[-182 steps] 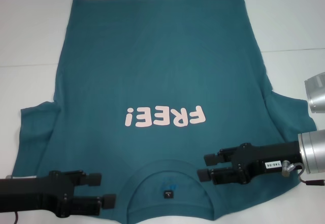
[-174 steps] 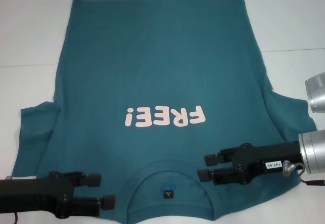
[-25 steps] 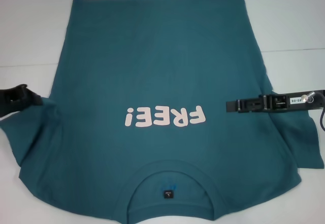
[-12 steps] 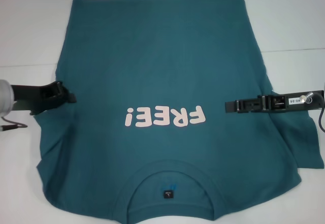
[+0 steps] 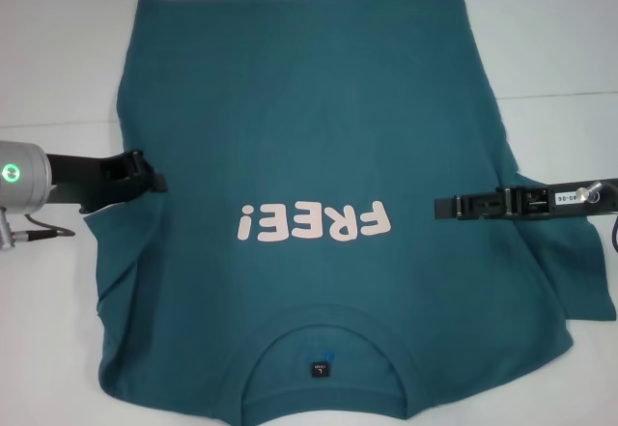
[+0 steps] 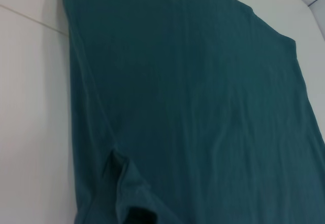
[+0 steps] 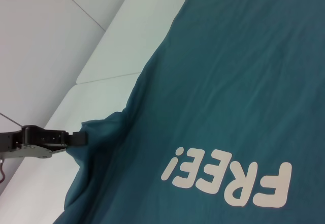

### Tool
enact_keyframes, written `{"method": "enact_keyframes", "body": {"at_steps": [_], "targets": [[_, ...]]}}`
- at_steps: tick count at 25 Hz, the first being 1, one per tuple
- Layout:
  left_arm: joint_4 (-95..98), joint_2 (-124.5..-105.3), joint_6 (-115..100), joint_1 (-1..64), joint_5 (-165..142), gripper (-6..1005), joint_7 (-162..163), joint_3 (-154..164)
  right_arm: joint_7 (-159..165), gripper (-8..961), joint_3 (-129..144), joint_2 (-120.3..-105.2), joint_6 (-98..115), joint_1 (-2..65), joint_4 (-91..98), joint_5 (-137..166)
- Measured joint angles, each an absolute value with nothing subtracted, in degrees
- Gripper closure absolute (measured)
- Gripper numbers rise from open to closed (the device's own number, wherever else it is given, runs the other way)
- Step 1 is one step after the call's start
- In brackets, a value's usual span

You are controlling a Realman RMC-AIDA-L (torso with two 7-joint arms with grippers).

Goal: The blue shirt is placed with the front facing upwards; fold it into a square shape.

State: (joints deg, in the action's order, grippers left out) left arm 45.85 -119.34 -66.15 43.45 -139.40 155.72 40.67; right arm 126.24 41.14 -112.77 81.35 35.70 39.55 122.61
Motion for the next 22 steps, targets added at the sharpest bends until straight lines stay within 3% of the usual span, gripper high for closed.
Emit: {"method": "enact_keyframes", "body": {"at_steps": [15,22], "targets": [[46.5,-118.42,-64.5,41.7,-139.3,995,146.8,40.7,125.8,326,41.1,-112.76,80.6,35.1,39.5,122.6],[51.5,-120.69,-61.0,40.9,-139.6,995,140.5,42.4,125.6,326,40.8,-112.84,79.2,34.3,39.5,122.6]]}}
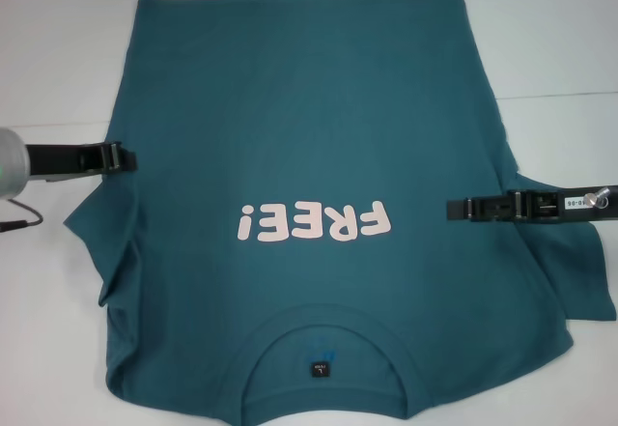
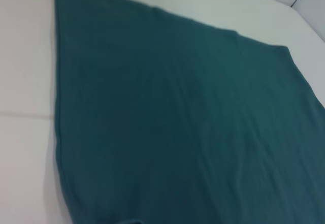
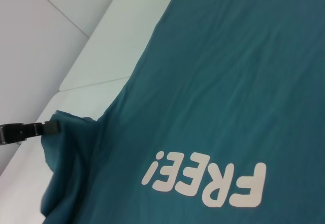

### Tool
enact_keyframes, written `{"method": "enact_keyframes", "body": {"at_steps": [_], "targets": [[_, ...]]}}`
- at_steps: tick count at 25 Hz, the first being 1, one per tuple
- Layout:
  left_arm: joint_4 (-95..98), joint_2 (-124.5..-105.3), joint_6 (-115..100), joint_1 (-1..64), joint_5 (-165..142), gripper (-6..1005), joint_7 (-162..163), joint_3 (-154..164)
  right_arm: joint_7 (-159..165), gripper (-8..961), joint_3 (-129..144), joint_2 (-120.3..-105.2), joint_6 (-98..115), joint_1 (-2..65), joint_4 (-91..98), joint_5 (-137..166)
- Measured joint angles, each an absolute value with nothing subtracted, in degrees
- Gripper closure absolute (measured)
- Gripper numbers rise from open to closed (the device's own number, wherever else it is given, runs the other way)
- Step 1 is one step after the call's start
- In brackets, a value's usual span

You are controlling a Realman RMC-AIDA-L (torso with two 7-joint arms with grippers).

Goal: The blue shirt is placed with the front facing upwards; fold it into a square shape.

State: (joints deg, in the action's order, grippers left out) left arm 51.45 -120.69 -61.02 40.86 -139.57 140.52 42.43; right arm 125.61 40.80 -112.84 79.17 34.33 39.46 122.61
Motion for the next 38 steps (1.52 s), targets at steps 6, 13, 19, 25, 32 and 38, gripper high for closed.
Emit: {"method": "enact_keyframes", "body": {"at_steps": [6,13,19,25,32,38], "targets": [[53.2,-120.38,-58.0,41.5,-145.4,996,140.6,50.4,125.6,326,40.6,-112.79,79.0,33.8,39.8,122.5],[53.7,-120.90,-58.1,45.2,-157.7,994,145.6,55.2,125.6,325,40.2,-112.77,78.1,33.7,39.7,122.3],[53.3,-121.05,-59.4,47.4,-160.0,991,149.8,58.2,125.4,325,40.2,-112.91,76.8,33.3,39.5,122.5],[53.1,-121.27,-61.6,48.6,-159.8,988,151.3,58.5,125.0,325,40.2,-112.94,76.6,33.1,39.5,122.6],[51.5,-121.49,-63.6,49.5,-157.2,985,149.7,58.5,124.8,325,40.3,-112.94,76.6,32.9,39.5,122.6],[47.8,-121.00,-66.2,51.8,-153.3,884,147.6,54.9,124.8,326,40.4,-112.81,76.6,32.7,39.5,122.6]]}}
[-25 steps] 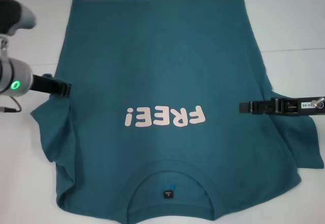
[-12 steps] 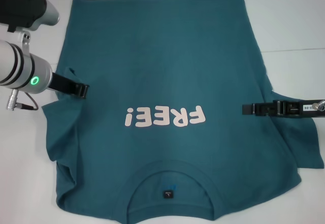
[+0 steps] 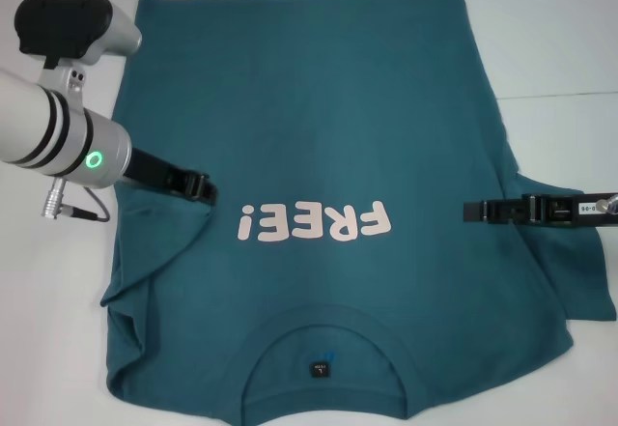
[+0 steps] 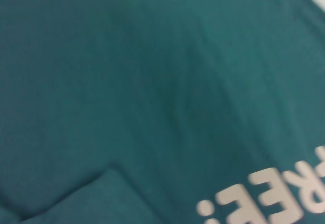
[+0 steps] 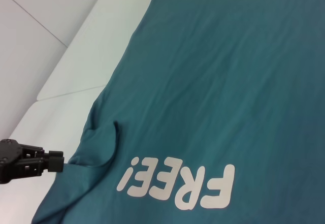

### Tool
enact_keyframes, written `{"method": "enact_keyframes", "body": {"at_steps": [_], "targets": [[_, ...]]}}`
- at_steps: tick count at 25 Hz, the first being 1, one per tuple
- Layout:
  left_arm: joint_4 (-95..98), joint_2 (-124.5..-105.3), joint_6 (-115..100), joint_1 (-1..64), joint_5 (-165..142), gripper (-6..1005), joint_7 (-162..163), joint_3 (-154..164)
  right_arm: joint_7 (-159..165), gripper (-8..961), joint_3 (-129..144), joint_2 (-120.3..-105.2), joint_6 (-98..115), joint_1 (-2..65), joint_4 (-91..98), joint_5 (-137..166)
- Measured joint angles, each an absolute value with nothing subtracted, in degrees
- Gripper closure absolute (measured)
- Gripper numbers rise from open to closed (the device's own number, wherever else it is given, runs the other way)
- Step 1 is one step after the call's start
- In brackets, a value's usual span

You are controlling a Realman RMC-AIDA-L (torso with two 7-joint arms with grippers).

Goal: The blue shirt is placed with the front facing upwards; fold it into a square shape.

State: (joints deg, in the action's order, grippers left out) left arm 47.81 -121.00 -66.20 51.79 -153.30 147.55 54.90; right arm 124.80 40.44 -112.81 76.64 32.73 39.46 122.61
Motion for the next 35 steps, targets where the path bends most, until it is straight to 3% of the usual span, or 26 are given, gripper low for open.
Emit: {"method": "enact_keyframes", "body": {"at_steps": [5,13,35], "targets": [[47.6,-119.79,-68.9,51.4,-148.7,733,146.6,54.0,124.8,326,40.6,-112.76,76.7,32.5,39.5,122.6],[46.0,-116.99,-67.5,48.6,-149.3,616,155.9,49.0,124.1,326,40.5,-112.75,76.8,32.5,39.5,122.6],[38.8,-116.78,-56.8,46.2,-152.3,629,157.9,46.3,123.5,326,40.2,-113.03,76.4,32.5,39.4,122.6]]}}
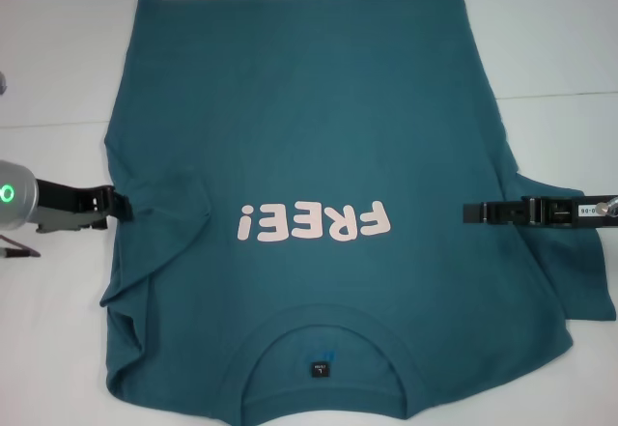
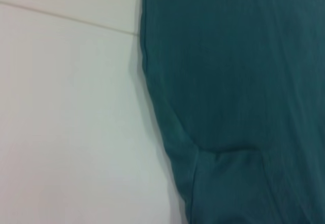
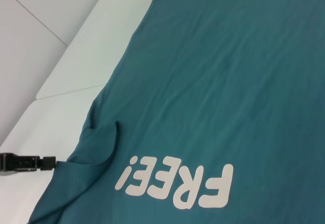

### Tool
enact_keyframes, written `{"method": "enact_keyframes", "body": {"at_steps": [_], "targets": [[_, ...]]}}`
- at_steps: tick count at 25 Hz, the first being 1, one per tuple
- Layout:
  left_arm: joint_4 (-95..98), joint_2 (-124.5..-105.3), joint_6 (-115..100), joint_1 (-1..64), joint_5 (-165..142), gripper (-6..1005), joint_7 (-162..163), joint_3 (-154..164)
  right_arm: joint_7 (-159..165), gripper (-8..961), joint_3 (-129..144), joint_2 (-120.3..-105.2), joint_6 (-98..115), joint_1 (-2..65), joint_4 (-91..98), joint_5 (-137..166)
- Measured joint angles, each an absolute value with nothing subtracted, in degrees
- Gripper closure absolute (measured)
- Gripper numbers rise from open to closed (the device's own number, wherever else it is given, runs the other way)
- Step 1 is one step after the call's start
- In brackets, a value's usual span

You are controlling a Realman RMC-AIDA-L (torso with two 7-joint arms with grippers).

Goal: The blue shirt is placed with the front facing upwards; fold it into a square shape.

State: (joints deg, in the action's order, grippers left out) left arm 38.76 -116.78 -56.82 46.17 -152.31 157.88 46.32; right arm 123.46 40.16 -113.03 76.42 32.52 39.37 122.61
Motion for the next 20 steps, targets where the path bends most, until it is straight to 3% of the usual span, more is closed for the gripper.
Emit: {"method": "enact_keyframes", "body": {"at_steps": [14,20], "targets": [[36.7,-117.23,-56.8,46.5,-151.8,629,157.3,46.3,123.4,327,40.2,-113.12,76.3,32.4,39.4,122.6],[37.5,-117.46,-57.6,46.4,-150.4,737,156.7,46.5,123.4,327,40.2,-113.12,76.4,32.4,39.4,122.6]]}}
